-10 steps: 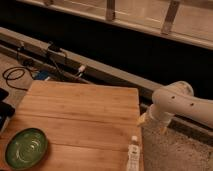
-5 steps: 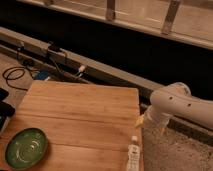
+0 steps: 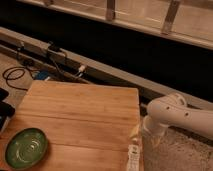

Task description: Place the bottle in the ceramic bowl

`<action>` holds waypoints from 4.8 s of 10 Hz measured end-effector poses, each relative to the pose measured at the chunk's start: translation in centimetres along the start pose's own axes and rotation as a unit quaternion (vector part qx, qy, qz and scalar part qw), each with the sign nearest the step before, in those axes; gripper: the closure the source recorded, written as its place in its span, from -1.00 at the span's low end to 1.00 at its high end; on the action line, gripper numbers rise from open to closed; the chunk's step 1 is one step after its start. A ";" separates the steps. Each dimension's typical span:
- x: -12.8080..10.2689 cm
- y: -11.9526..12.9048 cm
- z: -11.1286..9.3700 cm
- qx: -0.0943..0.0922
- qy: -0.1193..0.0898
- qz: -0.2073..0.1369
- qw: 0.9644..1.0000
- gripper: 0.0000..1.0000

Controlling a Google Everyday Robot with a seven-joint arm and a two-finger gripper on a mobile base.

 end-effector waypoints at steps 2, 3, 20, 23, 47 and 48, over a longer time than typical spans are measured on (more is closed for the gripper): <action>0.6 0.5 1.0 -0.003 0.014 -0.005 1.000 -0.30; 0.8 0.7 1.6 -0.003 0.022 -0.008 1.000 -0.30; 1.6 0.5 6.9 0.023 0.071 -0.001 0.997 -0.30; 2.6 1.9 8.2 0.021 0.089 -0.016 0.996 -0.30; -5.4 24.3 3.7 -0.026 0.043 -0.209 0.977 1.00; -5.6 23.9 3.7 -0.023 0.043 -0.206 0.977 1.00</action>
